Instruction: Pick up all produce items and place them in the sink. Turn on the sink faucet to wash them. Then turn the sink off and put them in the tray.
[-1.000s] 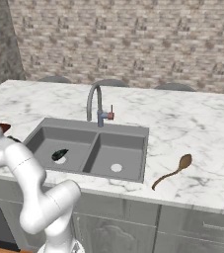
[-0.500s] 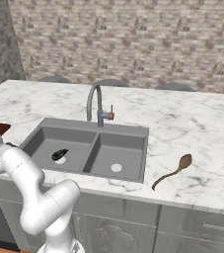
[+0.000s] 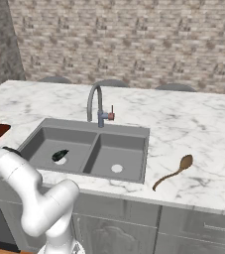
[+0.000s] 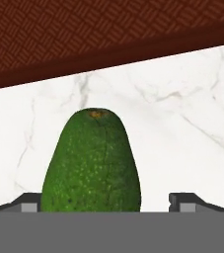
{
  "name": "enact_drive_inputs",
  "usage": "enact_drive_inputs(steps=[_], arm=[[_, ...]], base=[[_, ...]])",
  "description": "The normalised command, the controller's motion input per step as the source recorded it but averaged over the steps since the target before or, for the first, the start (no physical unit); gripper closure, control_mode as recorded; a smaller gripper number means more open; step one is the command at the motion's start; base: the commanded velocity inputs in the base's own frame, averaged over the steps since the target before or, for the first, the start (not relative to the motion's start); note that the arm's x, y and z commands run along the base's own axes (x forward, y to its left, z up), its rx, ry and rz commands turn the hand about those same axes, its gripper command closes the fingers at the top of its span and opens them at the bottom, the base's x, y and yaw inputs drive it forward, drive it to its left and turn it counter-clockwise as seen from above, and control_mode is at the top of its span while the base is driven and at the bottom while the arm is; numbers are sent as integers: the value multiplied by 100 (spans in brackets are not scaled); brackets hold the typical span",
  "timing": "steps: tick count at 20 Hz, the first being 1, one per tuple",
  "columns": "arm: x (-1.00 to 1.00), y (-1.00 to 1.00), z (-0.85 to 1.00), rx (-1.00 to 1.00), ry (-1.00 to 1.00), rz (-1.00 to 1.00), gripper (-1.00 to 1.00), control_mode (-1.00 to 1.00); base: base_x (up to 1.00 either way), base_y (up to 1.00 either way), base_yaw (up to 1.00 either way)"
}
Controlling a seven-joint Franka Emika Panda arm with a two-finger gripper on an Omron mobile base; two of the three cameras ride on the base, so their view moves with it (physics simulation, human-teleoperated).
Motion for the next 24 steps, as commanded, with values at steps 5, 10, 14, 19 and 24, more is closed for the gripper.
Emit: enact_drive_inputs(steps=[5, 10, 14, 19, 24], arm=[[0, -1, 1, -1, 3, 0, 100, -100], [-13, -29, 34, -5, 0, 0, 100, -100], [-32, -54, 61, -4, -3, 0, 100, -100], [-33, -61, 49, 0, -5, 1, 100, -100], [-31, -82, 29, 1, -12, 6, 100, -100]], base=[[0, 0, 0], [0, 0, 0], [0, 0, 0], [0, 0, 0], [0, 0, 0]])
